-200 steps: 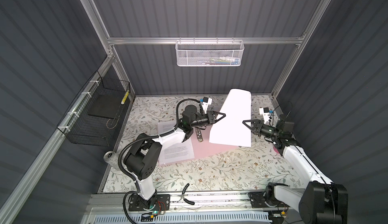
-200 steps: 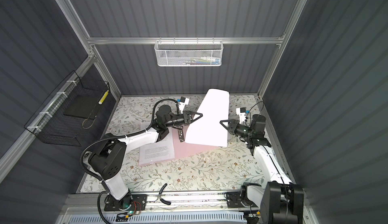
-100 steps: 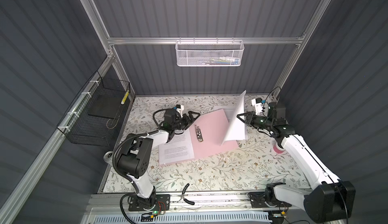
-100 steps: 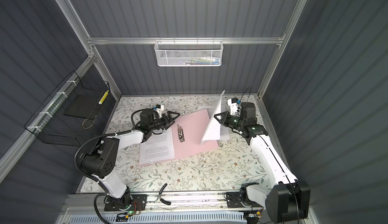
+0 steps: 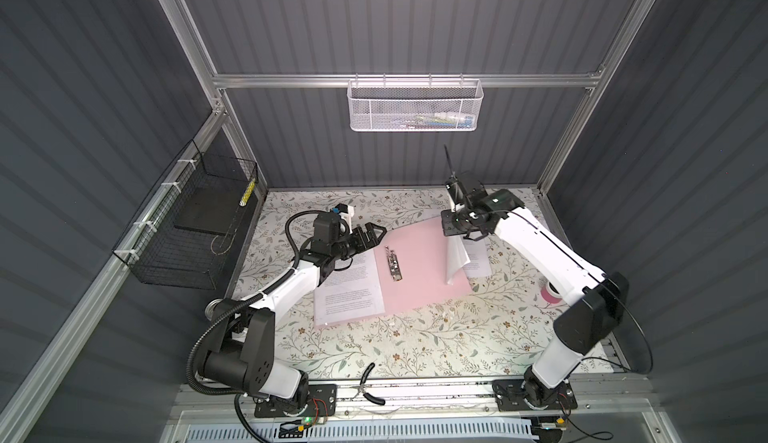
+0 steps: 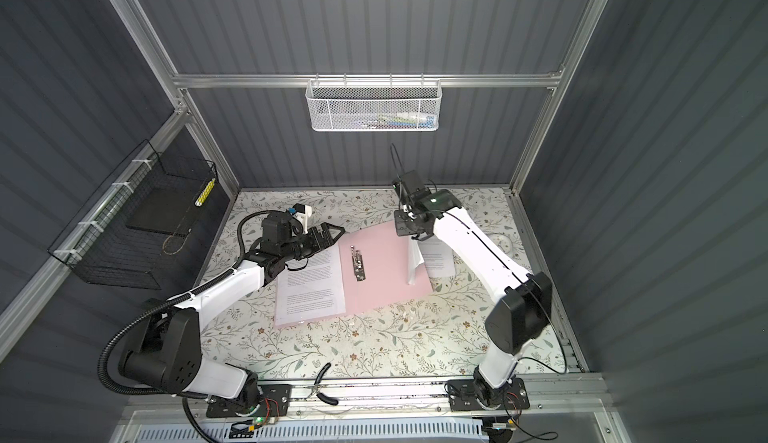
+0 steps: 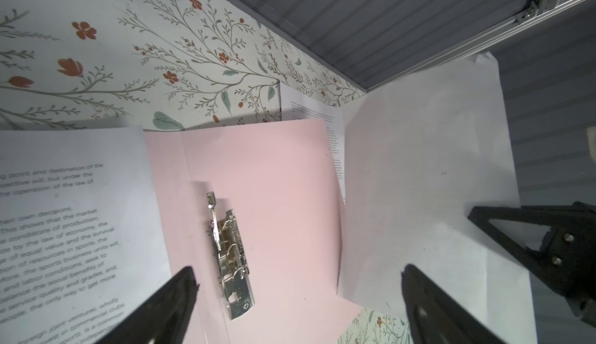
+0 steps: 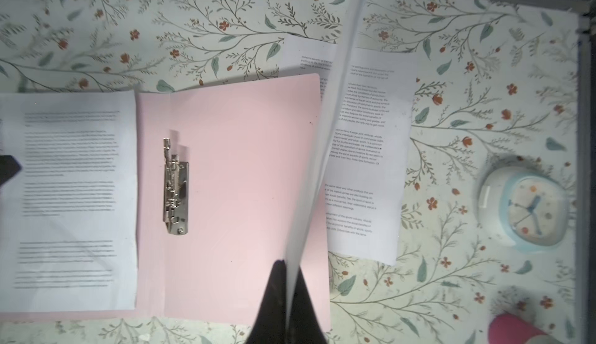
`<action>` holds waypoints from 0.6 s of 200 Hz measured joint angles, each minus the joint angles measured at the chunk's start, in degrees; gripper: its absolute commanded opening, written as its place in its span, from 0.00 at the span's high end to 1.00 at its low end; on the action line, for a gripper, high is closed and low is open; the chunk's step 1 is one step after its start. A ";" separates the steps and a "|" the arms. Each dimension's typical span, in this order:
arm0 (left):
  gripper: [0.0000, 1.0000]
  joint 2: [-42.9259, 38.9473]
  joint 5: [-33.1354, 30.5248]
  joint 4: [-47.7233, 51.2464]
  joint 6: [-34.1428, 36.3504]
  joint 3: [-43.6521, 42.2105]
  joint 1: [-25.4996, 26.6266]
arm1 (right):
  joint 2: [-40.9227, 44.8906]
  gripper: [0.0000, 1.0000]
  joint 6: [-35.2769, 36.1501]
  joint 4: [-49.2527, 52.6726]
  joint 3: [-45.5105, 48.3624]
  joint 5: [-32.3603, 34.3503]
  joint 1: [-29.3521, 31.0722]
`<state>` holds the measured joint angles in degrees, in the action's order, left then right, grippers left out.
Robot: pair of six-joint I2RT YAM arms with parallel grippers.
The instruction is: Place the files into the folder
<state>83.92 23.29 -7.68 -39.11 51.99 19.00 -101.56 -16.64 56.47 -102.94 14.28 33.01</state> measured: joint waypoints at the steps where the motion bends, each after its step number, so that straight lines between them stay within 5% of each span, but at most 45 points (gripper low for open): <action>1: 0.00 -0.09 -0.07 0.13 0.04 0.00 0.00 | -0.44 1.00 0.17 0.26 -0.33 0.24 0.20; 53: 0.01 -1.03 -1.05 3.13 1.70 -0.92 -2.05 | -14.51 1.00 2.12 7.69 -10.32 3.41 6.12; 89: 0.00 -2.01 -1.22 4.07 2.34 -1.11 -4.31 | -22.10 0.60 1.51 8.33 -15.43 0.20 9.84; 120: 0.01 -1.79 -1.16 3.67 2.54 -1.66 -4.83 | -23.98 0.43 1.60 7.41 -16.13 -6.08 11.63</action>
<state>82.13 22.13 -4.01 -36.58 50.33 14.17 -125.54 -15.05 63.88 -119.07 8.21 44.64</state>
